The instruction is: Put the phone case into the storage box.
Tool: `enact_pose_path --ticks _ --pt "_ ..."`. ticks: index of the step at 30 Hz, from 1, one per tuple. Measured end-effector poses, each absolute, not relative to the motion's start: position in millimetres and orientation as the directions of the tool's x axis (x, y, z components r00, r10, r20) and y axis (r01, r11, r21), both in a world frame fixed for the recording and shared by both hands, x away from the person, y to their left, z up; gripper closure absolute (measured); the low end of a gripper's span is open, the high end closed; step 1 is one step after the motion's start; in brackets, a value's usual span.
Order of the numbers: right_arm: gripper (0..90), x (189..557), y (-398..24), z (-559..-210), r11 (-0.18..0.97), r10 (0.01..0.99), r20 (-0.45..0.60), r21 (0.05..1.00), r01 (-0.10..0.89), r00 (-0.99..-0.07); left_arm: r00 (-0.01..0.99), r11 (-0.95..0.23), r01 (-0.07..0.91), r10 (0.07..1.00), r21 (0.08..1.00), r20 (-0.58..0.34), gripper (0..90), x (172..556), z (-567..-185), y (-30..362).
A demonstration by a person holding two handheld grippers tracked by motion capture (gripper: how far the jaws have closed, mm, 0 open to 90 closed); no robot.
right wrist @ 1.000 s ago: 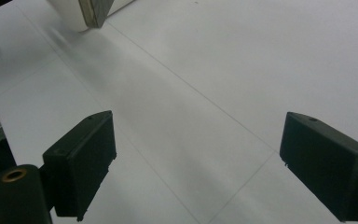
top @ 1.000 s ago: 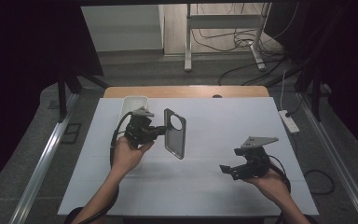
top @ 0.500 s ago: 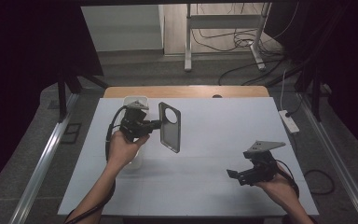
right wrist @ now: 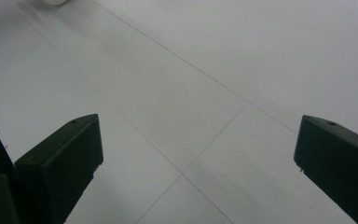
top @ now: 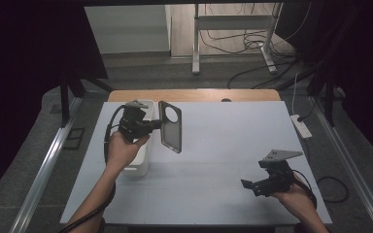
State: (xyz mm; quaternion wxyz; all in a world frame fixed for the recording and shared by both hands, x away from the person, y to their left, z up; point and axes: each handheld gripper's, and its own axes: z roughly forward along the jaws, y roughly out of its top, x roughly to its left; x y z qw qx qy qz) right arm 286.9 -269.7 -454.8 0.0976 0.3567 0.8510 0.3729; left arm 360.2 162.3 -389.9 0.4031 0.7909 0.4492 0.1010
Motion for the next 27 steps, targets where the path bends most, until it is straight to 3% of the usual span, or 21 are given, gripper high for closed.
enact_pose_path --ticks 27 --pt "0.0 275.4 -295.4 -457.0 0.432 0.728 0.092 0.709 0.558 -0.68 0.517 -0.234 0.644 0.835 0.728 -0.189 88.8 372.5 -379.6 187.6"
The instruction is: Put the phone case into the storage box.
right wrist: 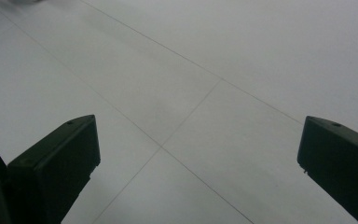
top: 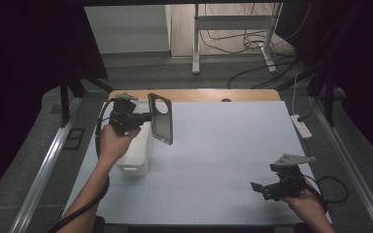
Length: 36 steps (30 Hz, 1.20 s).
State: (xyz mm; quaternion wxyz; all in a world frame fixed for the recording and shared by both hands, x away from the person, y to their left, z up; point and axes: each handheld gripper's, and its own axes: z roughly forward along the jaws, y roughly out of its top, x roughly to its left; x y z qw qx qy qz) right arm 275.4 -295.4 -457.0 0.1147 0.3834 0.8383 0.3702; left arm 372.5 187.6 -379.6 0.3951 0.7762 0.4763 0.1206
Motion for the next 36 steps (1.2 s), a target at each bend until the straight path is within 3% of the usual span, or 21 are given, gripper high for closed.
enact_pose_path --ticks 36 --pt "0.0 253.5 -326.5 -454.3 0.324 0.813 0.108 0.733 0.598 -0.572 0.422 -0.173 0.662 0.89 0.729 -0.171 88.9 386.7 -372.0 224.2"
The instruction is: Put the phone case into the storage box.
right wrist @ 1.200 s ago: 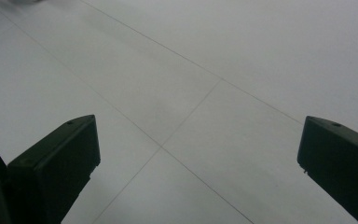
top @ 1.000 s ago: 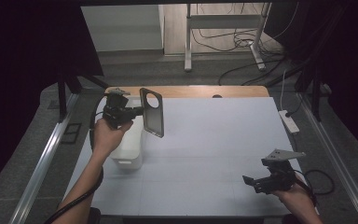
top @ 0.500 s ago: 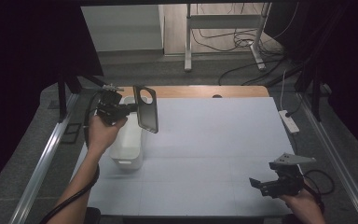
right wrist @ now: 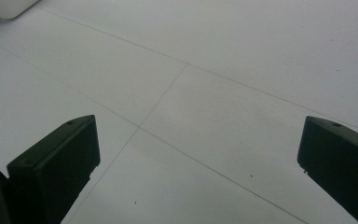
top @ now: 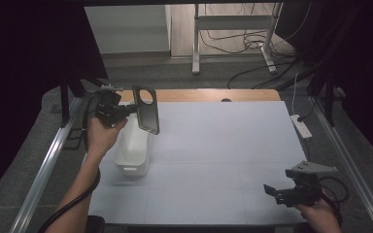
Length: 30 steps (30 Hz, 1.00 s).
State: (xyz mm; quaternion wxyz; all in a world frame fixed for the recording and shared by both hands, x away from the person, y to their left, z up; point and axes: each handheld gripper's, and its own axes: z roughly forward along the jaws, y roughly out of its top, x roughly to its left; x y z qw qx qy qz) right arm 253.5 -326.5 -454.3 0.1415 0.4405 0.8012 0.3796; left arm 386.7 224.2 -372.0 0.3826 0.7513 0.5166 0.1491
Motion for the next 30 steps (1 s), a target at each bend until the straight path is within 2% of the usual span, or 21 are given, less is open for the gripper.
enact_pose_path --ticks 30 --pt "0.0 250.8 -326.2 -453.5 0.339 0.814 0.086 0.732 0.591 -0.574 0.321 -0.118 0.674 0.936 0.73 -0.145 88.9 417.1 -377.6 240.2"
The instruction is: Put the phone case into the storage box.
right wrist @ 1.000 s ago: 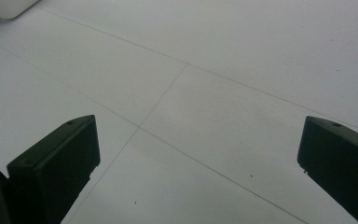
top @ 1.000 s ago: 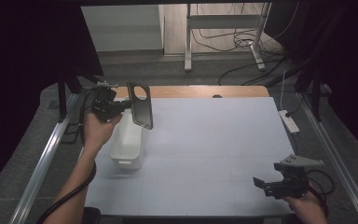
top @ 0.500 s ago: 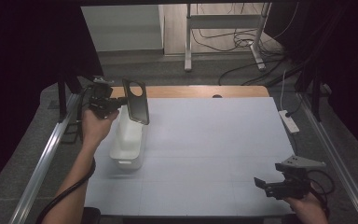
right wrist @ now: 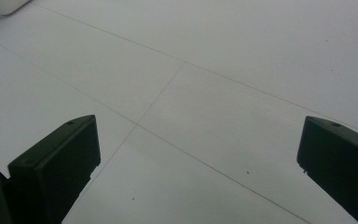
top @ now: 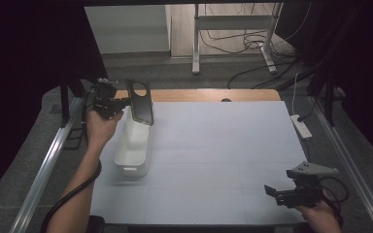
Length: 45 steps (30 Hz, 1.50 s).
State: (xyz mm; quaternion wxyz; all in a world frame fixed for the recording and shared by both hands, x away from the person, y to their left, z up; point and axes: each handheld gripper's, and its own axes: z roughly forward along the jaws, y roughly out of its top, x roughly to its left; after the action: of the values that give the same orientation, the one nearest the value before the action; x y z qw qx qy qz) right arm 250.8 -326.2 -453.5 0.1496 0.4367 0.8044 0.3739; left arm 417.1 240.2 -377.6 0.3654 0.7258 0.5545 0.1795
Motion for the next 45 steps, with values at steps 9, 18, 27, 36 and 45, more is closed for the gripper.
enact_pose_path --ticks 9,18,27,36,45 --pt "0.0 251.0 -326.1 -453.5 0.344 0.811 0.087 0.729 0.592 -0.578 0.284 -0.095 0.678 0.949 0.729 -0.14 88.9 426.3 -379.7 244.9" --pt "0.0 251.6 -325.6 -454.0 0.345 0.809 0.092 0.726 0.595 -0.58 0.255 -0.071 0.682 0.956 0.728 -0.147 88.9 434.8 -383.3 246.8" --pt "0.0 252.2 -325.4 -454.3 0.351 0.806 0.091 0.722 0.596 -0.585 0.229 -0.055 0.687 0.963 0.725 -0.144 88.9 441.7 -389.0 252.5" --pt "0.0 252.4 -325.2 -454.4 0.355 0.805 0.09 0.72 0.596 -0.587 0.205 -0.03 0.688 0.966 0.725 -0.154 88.9 447.5 -392.3 256.9" --pt "0.2 252.6 -325.0 -454.4 0.356 0.804 0.093 0.716 0.6 -0.588 0.196 -0.022 0.69 0.968 0.723 -0.158 88.9 454.9 -397.8 257.5"
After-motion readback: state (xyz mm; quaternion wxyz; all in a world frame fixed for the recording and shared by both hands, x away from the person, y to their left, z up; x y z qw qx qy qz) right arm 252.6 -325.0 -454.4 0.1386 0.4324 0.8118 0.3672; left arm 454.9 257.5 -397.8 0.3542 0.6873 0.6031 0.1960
